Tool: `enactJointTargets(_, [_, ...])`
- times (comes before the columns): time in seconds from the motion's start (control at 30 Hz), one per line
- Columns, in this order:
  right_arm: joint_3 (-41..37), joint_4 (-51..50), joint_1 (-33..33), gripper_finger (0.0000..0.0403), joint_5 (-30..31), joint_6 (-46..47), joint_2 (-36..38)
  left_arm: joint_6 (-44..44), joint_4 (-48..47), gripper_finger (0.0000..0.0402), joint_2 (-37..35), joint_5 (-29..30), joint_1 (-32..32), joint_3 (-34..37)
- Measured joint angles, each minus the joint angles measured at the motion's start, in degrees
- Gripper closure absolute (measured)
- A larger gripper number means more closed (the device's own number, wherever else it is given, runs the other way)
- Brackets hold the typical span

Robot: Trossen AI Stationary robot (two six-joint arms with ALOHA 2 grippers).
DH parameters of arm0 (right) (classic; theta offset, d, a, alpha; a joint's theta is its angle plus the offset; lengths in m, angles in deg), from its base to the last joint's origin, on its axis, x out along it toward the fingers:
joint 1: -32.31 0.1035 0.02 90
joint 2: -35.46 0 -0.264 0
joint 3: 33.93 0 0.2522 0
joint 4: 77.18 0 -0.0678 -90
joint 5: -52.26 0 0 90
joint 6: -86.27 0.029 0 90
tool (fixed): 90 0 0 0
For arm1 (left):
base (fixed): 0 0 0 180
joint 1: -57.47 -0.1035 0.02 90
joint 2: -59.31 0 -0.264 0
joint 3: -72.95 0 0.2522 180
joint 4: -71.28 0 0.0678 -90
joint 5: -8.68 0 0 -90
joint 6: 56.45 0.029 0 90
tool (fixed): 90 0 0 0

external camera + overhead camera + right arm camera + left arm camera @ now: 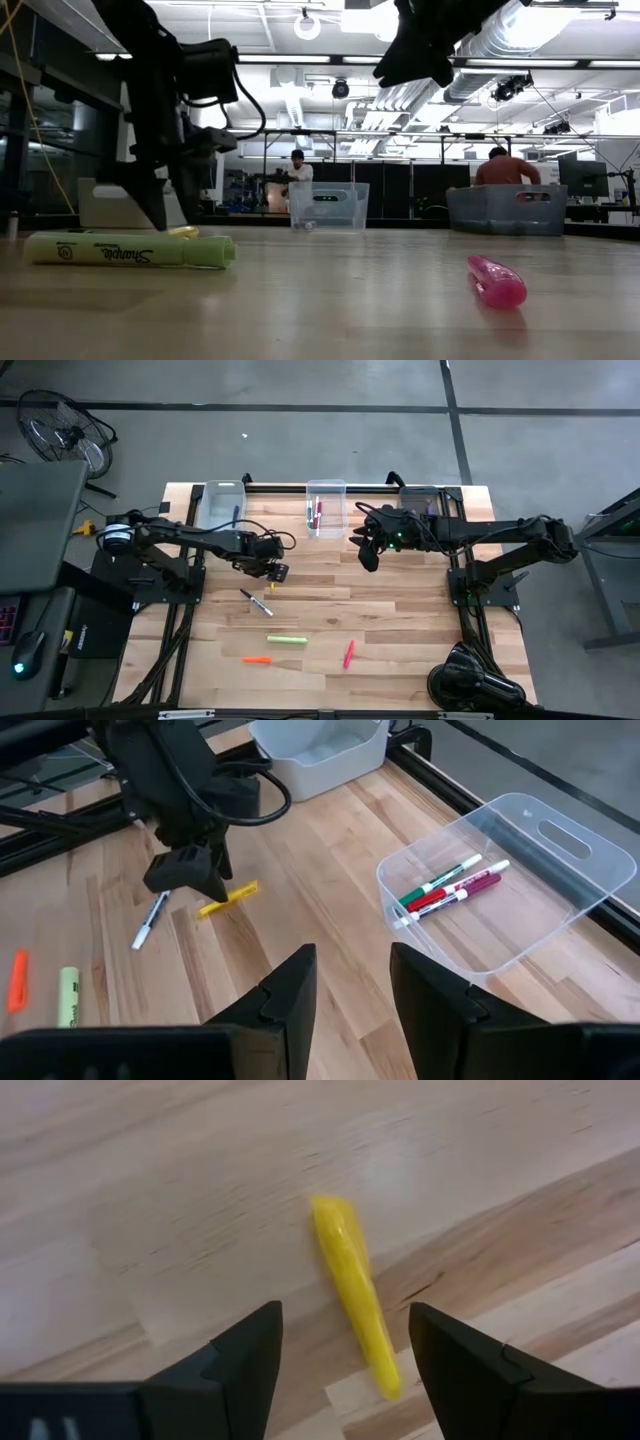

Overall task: Pick & Place Markers
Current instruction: Put the yellow pen into the gray bin

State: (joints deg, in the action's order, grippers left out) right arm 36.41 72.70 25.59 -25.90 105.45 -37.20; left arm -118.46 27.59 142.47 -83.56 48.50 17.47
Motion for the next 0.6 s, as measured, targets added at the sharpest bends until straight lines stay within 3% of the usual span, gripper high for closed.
enactJointTargets(0.33, [-0.26, -0.85, 0.0, 0.0284, 0.01, 0.04, 0.0, -2.0, 1.02, 0.0186, 0.86, 1.43, 1.56, -0.01])
enactJointTargets(0.6, [-0.26, -1.11, 0.0, 0.0284, 0.47, 0.04, 0.0, -3.93, -0.07, 0.0185, 8.09, 5.06, 6.46, -1.47])
